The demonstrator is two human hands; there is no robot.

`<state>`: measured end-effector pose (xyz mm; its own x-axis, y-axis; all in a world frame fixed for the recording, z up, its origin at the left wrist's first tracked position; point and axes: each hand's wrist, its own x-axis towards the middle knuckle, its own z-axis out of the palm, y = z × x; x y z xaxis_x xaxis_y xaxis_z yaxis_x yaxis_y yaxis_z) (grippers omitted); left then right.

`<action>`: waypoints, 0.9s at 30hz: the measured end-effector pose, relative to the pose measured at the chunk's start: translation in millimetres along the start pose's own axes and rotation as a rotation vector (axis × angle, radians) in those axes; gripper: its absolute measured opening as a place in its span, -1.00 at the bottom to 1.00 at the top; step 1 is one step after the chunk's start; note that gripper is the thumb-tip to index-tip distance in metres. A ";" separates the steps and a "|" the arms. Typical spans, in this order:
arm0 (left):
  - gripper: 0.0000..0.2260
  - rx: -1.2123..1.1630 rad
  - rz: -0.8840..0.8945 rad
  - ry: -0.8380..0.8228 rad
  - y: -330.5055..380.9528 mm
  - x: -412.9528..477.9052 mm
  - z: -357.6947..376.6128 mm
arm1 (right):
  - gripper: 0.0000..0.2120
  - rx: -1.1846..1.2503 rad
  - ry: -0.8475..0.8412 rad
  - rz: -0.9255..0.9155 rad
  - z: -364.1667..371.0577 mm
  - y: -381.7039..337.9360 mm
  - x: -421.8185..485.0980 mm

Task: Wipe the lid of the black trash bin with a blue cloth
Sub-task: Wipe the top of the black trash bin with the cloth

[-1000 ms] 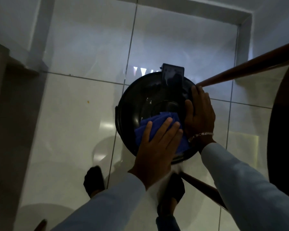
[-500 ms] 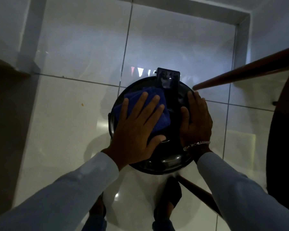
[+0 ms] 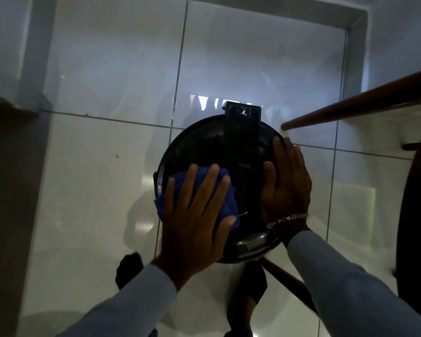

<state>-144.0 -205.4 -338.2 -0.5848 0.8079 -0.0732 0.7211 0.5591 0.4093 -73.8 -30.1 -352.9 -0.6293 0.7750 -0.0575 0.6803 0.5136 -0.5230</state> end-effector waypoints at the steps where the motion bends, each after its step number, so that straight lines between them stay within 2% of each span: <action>1: -0.47 -0.012 0.002 -0.003 -1.7 -5.8 0.4 | -0.48 0.011 -0.002 0.001 0.1 -0.6 0.1; 8: -0.50 -0.135 -0.086 0.063 -14.1 52.3 -16.9 | -0.48 0.029 0.056 0.063 3.3 -4.1 3.3; 13: -0.48 -0.259 -0.125 0.015 -28.6 93.3 -28.9 | -0.48 0.021 0.068 0.062 4.4 -0.5 -1.0; 19: -0.52 -0.423 0.058 -0.202 -54.1 141.6 -43.5 | -0.49 0.005 0.083 0.051 6.4 -0.7 0.2; 25: -0.35 -0.266 0.336 -0.321 -37.7 151.4 -43.6 | -0.47 -0.049 0.073 0.038 4.3 -0.2 -0.1; 27: -0.35 -0.205 0.396 -0.338 -36.0 156.1 -41.7 | -0.46 -0.064 0.061 0.042 3.5 -1.1 -1.0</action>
<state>-276.7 -107.1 -326.4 -0.1077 0.9826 -0.1514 0.7550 0.1799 0.6306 -75.2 -32.7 -355.2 -0.5769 0.8165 -0.0250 0.7295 0.5012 -0.4655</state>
